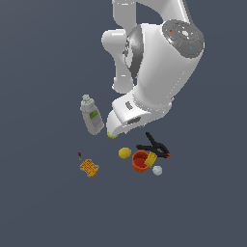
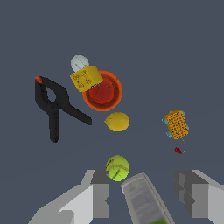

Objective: Pick up a designated object from a clutter of objects.

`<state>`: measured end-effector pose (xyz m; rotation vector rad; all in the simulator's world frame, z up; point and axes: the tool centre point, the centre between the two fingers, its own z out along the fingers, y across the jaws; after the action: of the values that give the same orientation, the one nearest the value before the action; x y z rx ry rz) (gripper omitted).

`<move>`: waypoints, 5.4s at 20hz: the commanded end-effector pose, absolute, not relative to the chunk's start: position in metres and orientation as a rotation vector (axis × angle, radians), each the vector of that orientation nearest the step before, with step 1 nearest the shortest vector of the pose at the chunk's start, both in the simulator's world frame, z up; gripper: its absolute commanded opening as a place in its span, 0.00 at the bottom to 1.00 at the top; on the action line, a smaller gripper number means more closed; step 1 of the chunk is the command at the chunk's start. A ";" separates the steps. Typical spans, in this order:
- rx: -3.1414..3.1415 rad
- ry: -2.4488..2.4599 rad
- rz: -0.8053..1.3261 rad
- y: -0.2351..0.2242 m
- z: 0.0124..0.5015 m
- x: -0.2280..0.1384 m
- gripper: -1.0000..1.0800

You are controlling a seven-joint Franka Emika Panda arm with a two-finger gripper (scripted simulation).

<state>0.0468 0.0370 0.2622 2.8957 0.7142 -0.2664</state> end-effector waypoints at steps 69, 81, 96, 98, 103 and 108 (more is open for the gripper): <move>1.960 1.806 -0.807 0.059 0.084 0.115 0.00; 1.961 1.805 -0.808 -0.008 0.168 0.095 0.00; 1.962 1.804 -0.809 -0.128 0.320 0.063 0.00; 1.962 1.804 -0.809 -0.144 0.341 0.059 0.00; 1.962 1.804 -0.809 -0.183 0.391 0.050 0.00; 1.961 1.804 -0.809 -0.216 0.434 0.044 0.00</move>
<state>0.0459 -0.2069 0.4208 1.9627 1.8032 -0.8089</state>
